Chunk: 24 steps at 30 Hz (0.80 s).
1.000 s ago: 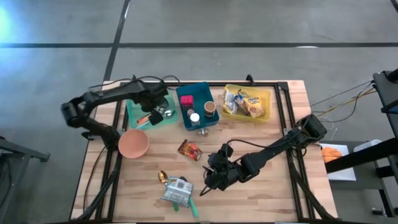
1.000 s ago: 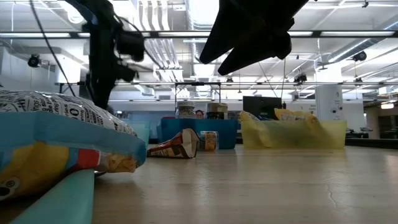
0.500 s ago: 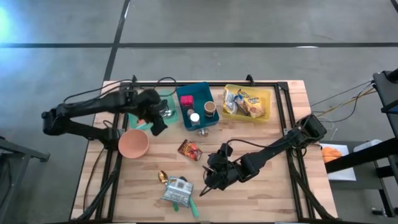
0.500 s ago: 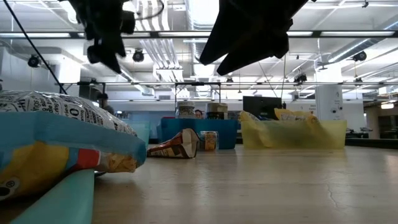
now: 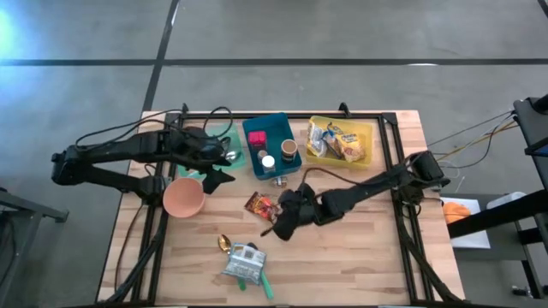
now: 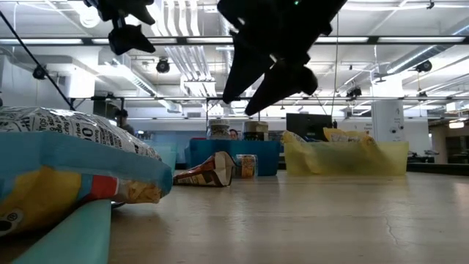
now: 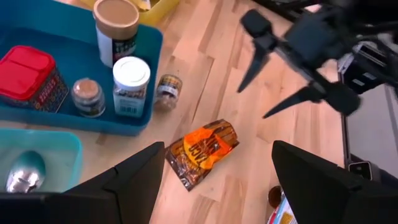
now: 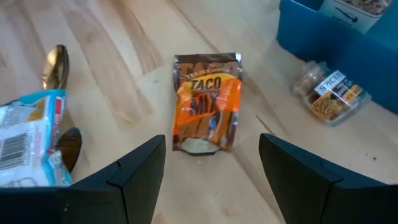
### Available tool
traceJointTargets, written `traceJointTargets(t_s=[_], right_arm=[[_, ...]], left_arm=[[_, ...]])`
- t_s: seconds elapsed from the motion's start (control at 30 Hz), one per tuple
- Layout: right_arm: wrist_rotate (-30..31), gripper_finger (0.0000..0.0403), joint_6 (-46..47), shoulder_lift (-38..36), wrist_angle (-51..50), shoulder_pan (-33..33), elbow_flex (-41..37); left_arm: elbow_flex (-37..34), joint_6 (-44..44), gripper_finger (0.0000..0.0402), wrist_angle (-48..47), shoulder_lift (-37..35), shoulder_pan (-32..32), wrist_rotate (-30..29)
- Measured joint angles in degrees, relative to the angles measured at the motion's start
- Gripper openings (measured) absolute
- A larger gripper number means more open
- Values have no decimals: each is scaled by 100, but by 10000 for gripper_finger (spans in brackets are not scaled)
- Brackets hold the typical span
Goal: Pick & Place Food Item
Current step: Put the orange seasoning bag into the blue bin
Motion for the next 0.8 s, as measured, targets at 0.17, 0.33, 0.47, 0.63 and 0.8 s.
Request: traceJointTargets(t_s=[0.17, 0.33, 0.47, 0.63, 0.8], right_arm=[[-431, 258, -799, 0, -4, -356, 30], [-420, 258, -1775, 45, -1, -558, 107], [-433, 258, -1839, 99, 21, -751, 129], [-714, 258, -2072, 379, 136, -908, 298], [-850, 258, -2465, 1059, 58, -962, 860]], left_arm=[[-111, 3, 303, -10, -214, -5, 0], [-243, 70, 303, 19, -312, -5, 0], [-287, 88, 303, -9, -331, -3, 0], [-291, 109, 303, 6, -381, -3, 0], [-293, 110, 303, -34, -442, 2, 2]])
